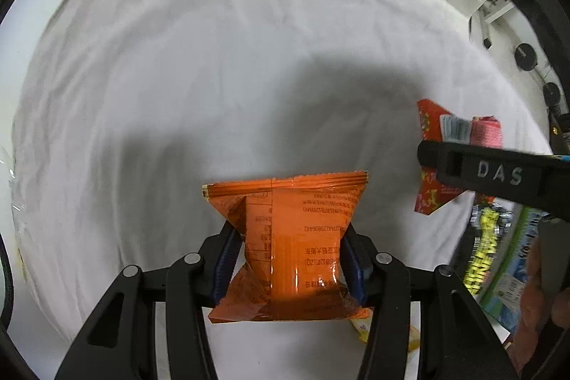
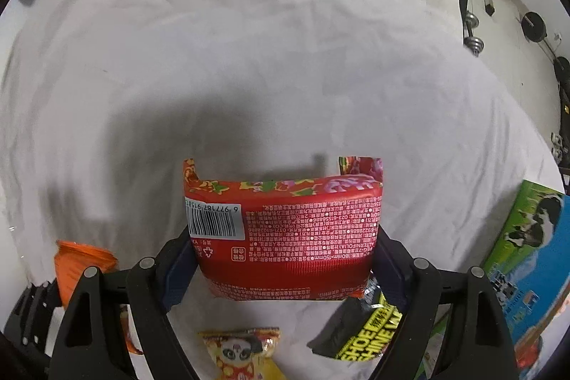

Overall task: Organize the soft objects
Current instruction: 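Carry both bags over the box and release the red wafer pack from the right tool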

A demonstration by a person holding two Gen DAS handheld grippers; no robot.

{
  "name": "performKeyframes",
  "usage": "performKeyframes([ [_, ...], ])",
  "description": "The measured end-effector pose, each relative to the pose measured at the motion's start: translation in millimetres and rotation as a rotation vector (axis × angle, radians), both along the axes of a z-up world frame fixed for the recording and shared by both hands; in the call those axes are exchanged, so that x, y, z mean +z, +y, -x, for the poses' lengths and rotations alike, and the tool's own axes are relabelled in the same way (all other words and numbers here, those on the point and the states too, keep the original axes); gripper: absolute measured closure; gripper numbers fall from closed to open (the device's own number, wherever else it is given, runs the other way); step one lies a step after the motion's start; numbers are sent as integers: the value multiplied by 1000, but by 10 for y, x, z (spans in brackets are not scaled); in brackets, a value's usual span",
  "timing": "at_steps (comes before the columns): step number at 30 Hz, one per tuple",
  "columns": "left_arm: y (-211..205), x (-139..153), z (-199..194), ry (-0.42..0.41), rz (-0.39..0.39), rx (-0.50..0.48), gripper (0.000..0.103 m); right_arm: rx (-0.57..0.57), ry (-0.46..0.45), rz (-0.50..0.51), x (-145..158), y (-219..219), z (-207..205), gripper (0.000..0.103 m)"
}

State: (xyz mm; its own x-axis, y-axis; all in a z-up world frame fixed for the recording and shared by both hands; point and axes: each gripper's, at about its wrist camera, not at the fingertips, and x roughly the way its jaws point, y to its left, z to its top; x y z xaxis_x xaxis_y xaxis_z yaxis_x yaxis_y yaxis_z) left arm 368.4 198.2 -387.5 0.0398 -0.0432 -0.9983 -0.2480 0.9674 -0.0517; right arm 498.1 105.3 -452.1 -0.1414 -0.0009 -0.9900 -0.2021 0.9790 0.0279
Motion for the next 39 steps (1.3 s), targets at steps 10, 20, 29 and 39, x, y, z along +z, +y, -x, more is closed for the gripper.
performKeyframes([
  [10, -166, 1056, 172, -184, 46, -43, 55, 13, -141, -101, 942, -369, 302, 16],
  [20, -861, 1947, 489, -348, 125, -145, 55, -58, -290, -165, 1940, -1247, 899, 16],
  [29, -1608, 2470, 869, -415, 191, -268, 55, -170, -397, -165, 2661, -2343, 1843, 16],
  [39, -2266, 2482, 1149, -396, 215, -370, 55, -271, -442, -172, 2981, -3195, 2696, 16],
])
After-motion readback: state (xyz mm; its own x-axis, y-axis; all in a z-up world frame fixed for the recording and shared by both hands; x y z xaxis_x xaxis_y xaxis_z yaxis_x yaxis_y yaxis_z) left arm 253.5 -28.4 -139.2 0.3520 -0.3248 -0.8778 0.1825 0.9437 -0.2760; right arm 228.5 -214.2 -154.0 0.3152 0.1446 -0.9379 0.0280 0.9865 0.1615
